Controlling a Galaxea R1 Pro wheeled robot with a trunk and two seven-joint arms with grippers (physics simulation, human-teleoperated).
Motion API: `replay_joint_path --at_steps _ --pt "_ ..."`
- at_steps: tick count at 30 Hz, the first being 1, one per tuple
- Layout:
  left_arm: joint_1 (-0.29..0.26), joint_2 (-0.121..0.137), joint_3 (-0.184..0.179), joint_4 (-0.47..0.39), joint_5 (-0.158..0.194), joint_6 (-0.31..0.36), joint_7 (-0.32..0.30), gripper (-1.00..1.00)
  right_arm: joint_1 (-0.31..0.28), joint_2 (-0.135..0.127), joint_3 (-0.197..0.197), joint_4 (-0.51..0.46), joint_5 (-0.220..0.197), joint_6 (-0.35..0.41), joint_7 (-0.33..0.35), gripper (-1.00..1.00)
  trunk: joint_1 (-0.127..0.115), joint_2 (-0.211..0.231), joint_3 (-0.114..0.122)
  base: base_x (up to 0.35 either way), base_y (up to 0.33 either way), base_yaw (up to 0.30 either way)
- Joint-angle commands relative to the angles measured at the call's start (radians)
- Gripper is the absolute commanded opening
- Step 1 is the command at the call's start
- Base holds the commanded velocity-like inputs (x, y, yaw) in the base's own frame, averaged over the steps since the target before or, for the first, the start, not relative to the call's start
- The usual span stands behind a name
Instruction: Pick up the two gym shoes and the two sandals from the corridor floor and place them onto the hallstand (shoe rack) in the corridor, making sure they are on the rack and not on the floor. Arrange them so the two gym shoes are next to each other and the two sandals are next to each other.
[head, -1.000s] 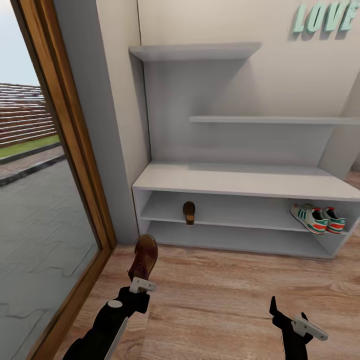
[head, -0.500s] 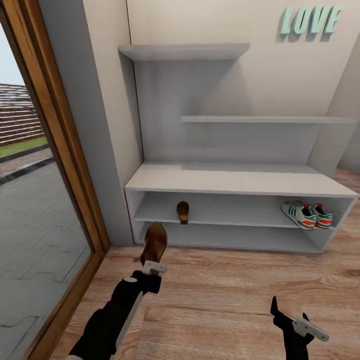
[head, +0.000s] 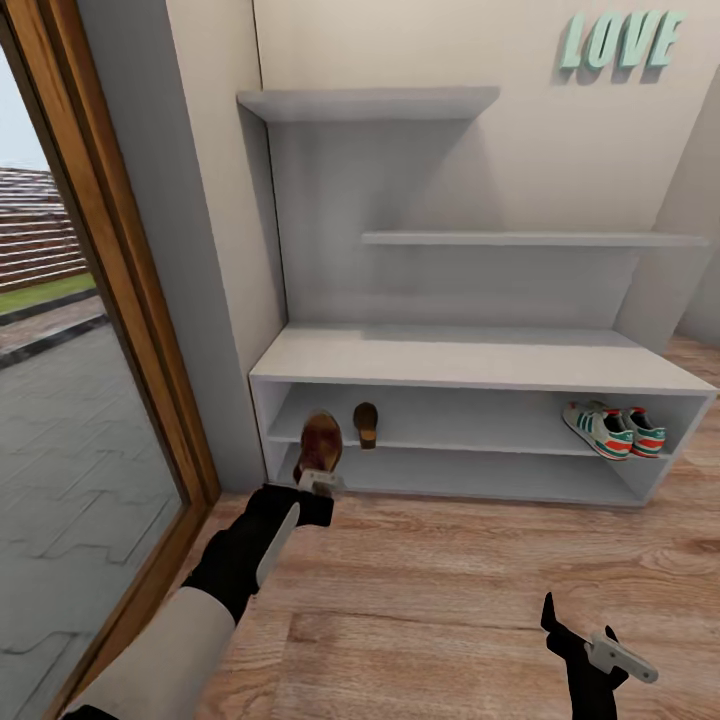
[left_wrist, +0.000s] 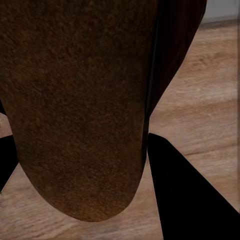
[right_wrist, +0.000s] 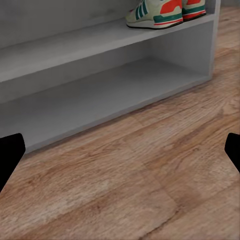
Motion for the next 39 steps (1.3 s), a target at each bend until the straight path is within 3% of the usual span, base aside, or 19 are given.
replay_joint_path --at_steps 1,7,17,39 --pt "-0.009 0.0 0.0 0.003 -0.001 0.004 -0.002 -1.0 0.0 0.0 0.0 0.0 0.0 0.0 0.0 1.0 0.0 0.0 0.0 0.0 0.0 0.0" --pt "-0.038 0.0 0.002 0.022 0.003 0.042 -0.002 -1.0 0.0 0.0 0.0 0.0 0.0 0.0 0.0 1.0 0.0 0.0 0.0 0.0 0.0 0.0" --pt "-0.01 0.001 0.004 0.02 0.004 0.057 -0.004 -1.0 0.0 0.0 0.0 0.0 0.0 0.0 0.0 1.0 0.0 0.0 0.0 0.0 -0.009 0.0" --pt "-0.009 0.002 0.003 0.021 0.003 0.058 -0.003 -1.0 0.0 0.0 0.0 0.0 0.0 0.0 0.0 1.0 0.0 0.0 0.0 0.0 -0.301 0.0"
